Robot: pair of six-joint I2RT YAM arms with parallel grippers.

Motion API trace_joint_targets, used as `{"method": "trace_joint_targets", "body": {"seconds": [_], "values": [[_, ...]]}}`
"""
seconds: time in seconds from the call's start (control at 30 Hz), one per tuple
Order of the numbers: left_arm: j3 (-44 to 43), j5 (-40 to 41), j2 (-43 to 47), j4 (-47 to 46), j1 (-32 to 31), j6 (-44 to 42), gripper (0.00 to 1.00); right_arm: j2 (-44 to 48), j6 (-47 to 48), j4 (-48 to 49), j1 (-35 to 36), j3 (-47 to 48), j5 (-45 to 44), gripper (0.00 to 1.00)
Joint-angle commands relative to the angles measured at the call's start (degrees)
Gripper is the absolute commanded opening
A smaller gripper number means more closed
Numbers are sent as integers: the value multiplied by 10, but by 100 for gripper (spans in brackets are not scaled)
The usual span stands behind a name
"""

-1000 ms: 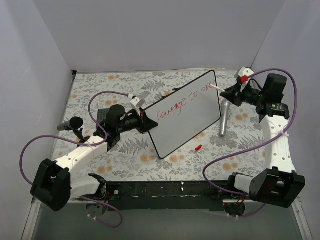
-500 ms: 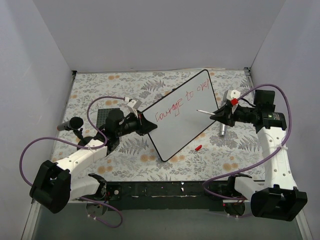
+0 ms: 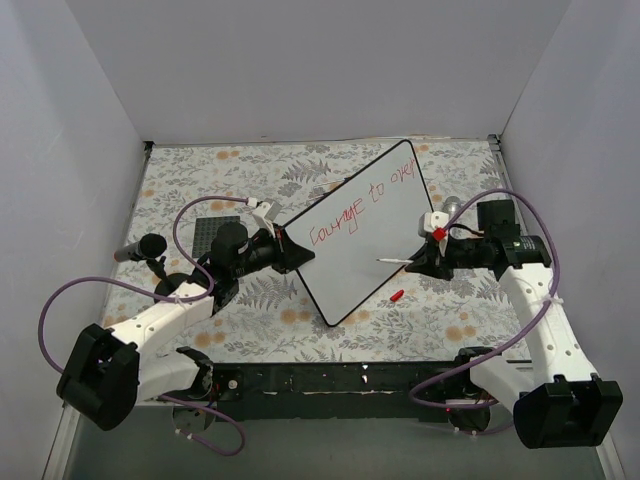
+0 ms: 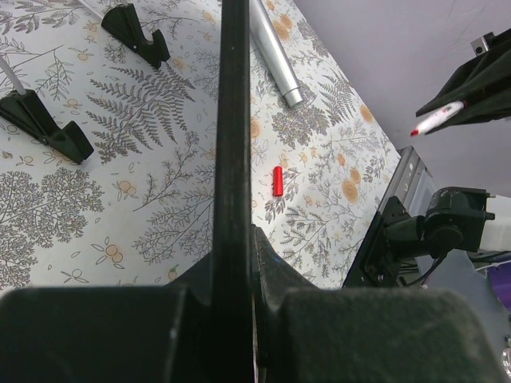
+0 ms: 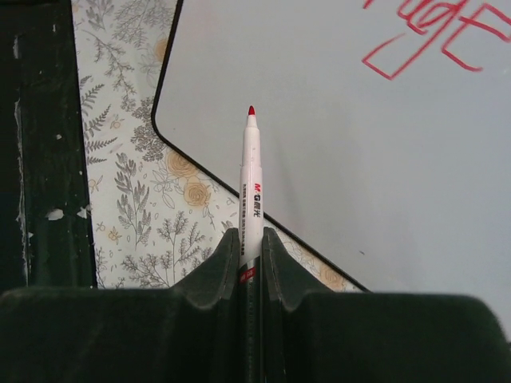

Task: Write a sentence on the whiteboard

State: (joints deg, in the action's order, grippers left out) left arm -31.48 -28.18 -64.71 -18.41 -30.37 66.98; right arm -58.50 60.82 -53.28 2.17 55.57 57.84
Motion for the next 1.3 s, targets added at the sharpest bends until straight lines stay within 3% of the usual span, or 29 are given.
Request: {"method": "trace_joint_targets", "body": {"seconds": [0.0, 0.43, 1.27], "values": [[-6, 13, 43, -29, -5, -8, 0, 11, -49, 66, 65, -20, -36, 1], [-16, 27, 64, 6, -5, -9, 0, -13, -65, 115, 180, -28, -15, 1], [-2, 27, 78, 6, -7, -7, 0, 6, -95, 153, 184, -54, -34, 1]]}}
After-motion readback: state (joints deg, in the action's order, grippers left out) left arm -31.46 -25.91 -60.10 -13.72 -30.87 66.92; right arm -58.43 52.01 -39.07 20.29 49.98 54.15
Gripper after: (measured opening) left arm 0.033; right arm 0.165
